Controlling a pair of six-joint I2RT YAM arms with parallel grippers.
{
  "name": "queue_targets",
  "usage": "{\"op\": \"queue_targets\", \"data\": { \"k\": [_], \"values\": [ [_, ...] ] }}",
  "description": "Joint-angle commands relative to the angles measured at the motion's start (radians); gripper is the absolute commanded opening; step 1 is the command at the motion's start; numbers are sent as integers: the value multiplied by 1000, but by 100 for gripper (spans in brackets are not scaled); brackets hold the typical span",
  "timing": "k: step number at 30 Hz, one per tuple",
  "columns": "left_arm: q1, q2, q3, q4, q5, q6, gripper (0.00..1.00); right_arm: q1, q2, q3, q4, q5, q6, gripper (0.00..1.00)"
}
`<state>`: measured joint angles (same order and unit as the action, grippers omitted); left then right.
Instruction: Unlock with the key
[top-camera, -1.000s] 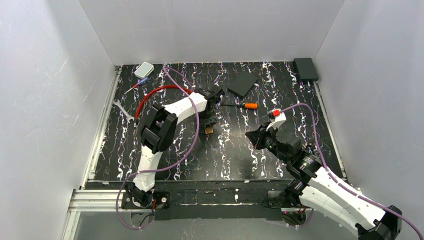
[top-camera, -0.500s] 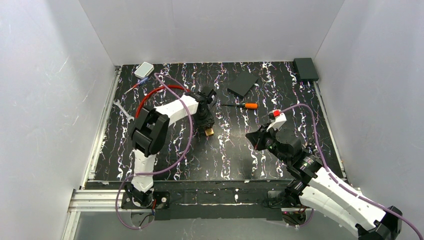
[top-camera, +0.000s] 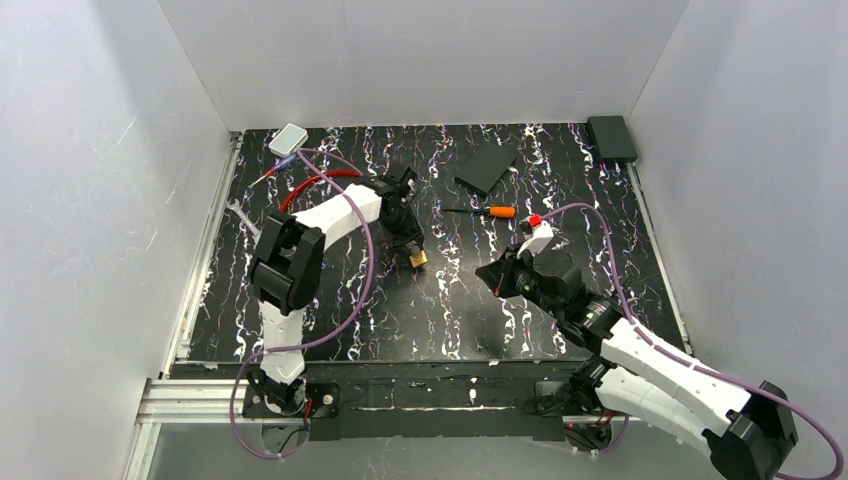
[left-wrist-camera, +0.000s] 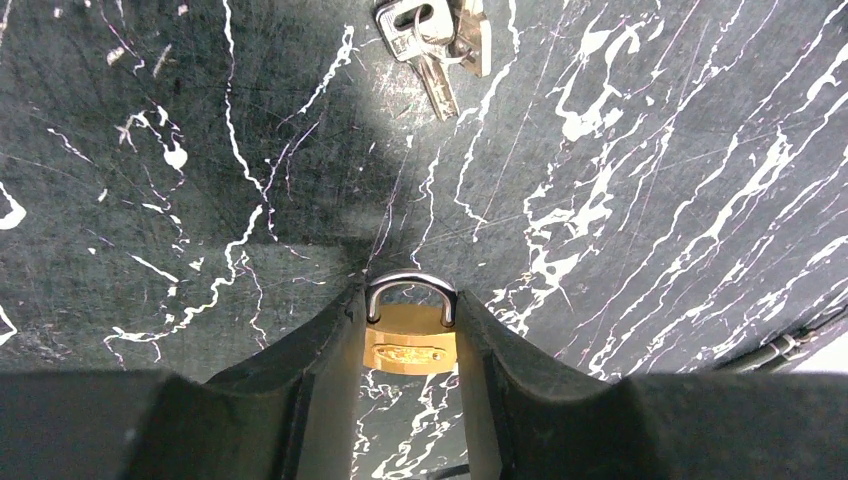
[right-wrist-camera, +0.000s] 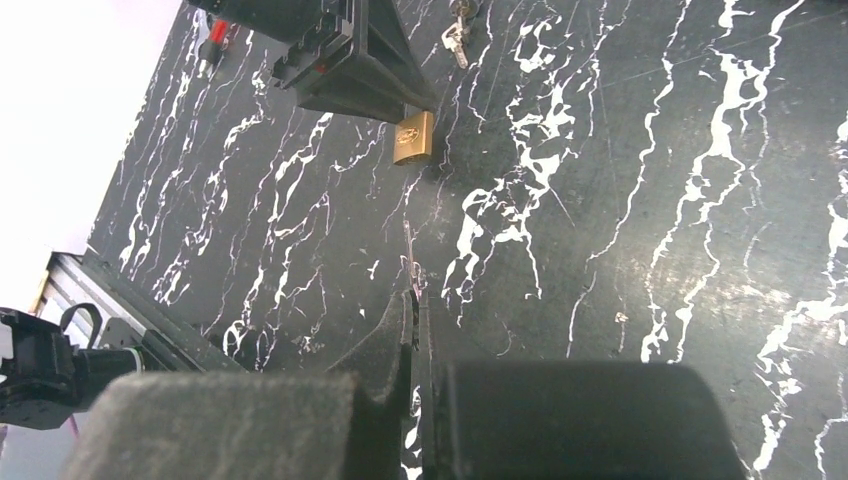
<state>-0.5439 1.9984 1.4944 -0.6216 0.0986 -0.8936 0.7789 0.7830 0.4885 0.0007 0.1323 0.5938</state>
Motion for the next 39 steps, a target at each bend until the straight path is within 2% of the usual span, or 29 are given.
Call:
{"op": "queue_targets", "data": {
  "k": [1,8,22,39],
  "values": [
    [24,-67,11,-1,75,53,0,-4,51,6,115,-23,38,1],
    [51,-77,-33,39,122,67,0,-4,163,14,182,-85,89,1],
    [89,-141,-87,134,274,51,0,-1,432,11,431,-234,211,1],
    [107,-169,-110,169,340,25,0,-2,633,126,471,-222,160,1]
  ]
}}
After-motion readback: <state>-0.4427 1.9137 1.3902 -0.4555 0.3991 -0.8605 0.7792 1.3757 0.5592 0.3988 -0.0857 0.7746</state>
